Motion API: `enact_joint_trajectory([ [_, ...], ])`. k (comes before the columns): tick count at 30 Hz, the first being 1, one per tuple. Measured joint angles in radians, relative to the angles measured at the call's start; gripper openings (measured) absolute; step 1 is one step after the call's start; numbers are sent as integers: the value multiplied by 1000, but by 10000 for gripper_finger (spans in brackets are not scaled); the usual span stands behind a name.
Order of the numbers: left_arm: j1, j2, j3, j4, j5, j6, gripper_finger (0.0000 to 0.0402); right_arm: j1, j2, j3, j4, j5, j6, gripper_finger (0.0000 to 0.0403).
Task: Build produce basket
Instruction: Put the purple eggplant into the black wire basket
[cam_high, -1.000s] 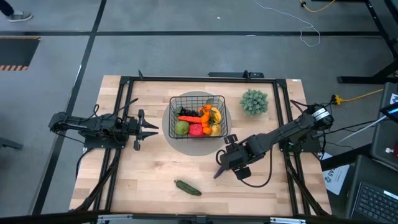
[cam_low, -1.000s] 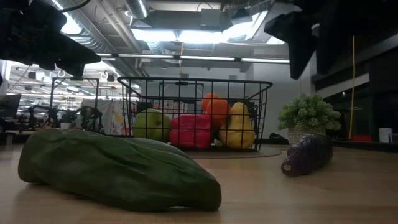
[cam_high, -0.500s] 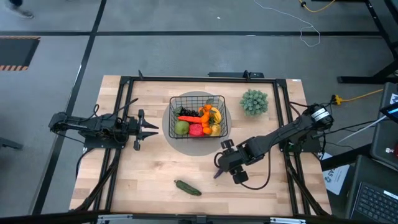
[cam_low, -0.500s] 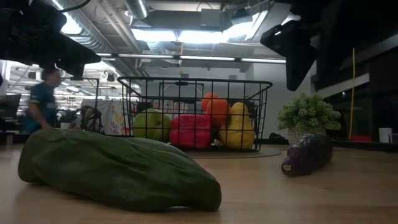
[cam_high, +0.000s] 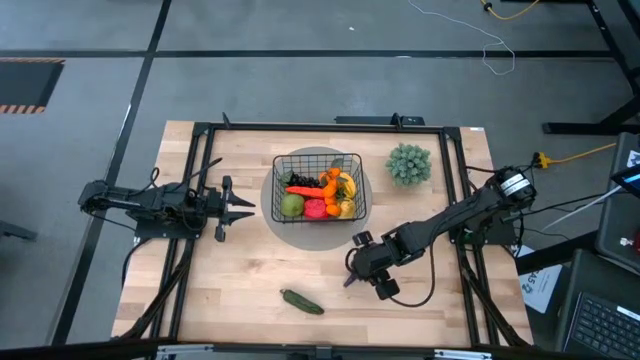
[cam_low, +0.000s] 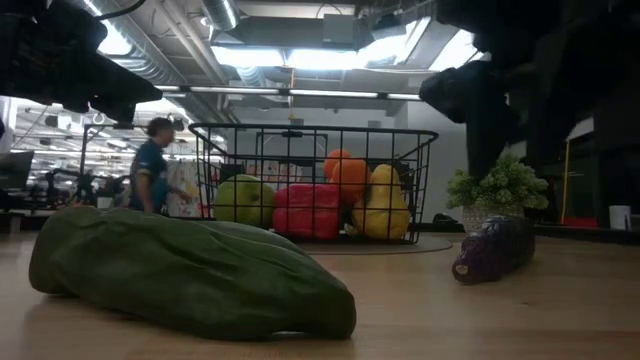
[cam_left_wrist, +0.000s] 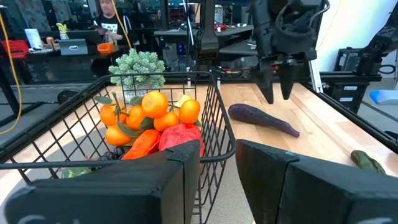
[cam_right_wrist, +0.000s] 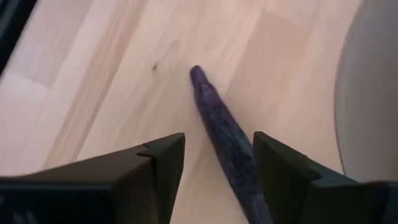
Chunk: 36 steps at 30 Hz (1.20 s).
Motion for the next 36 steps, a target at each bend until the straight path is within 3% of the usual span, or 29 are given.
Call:
enact_joint_trajectory([
  [14,0,0,0,0,0,0,94,-19,0,-25,19,-7,-201,171],
  [26,0,0,0,0,0,0,94,-27,44,-25,-13,-4,-201,171],
  [32,0,0,0,0,0,0,94,-27,76,-25,-14,88,-201,171],
  [36,0,0,0,0,0,0,94,-27,104,-25,-25,91,-200,171],
])
